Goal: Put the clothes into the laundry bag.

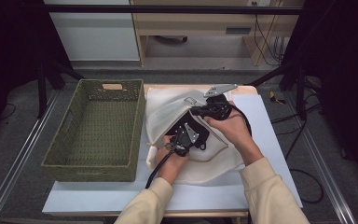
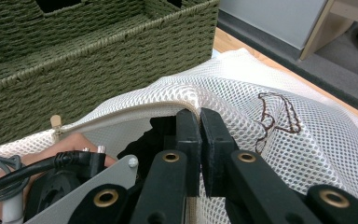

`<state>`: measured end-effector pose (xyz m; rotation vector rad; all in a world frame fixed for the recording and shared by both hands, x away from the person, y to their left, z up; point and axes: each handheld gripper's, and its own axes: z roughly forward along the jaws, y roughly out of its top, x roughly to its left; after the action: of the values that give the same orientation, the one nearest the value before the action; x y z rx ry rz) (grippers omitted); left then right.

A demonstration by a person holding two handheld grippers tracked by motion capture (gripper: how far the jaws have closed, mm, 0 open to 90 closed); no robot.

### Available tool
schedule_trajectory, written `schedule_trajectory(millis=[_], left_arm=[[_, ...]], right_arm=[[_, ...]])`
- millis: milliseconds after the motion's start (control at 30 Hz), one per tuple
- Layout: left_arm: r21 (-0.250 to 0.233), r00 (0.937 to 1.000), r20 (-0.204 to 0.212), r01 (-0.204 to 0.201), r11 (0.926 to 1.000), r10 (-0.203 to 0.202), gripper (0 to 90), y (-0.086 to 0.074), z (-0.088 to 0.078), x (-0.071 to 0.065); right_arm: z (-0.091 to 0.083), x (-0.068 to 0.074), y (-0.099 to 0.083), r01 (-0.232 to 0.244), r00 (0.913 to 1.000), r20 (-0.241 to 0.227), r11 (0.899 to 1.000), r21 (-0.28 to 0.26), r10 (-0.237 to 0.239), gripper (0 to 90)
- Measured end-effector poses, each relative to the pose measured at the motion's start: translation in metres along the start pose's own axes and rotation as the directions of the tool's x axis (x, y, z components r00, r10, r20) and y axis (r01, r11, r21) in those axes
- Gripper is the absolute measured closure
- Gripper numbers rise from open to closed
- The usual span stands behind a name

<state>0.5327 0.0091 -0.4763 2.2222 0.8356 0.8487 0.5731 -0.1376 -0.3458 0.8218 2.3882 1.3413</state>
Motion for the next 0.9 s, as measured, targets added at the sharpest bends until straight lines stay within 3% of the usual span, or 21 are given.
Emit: schedule_trajectory(millis=[367,600,900], left_arm=[[-0.053,0.9994,0.035,0.000,0.9986,0.001,89.8,-0.001,-0.024,-0.009],[-0.089,0.9942,0.107,0.015,0.9959,-0.006,89.9,-0.004,-0.058,-0.017],[-0.145,0.9847,0.173,0.045,0.9884,-0.019,89.9,-0.010,-0.102,-0.014]], right_arm=[[-0.003,0.002,-0.002,0.016,0.9999,0.006,1.000,0.009,-0.016,87.5],[-0.008,0.009,-0.007,0.028,0.9996,0.006,1.000,0.010,-0.028,87.5],[-0.013,0.020,-0.012,0.045,0.9990,0.009,0.999,-0.001,-0.045,87.5]])
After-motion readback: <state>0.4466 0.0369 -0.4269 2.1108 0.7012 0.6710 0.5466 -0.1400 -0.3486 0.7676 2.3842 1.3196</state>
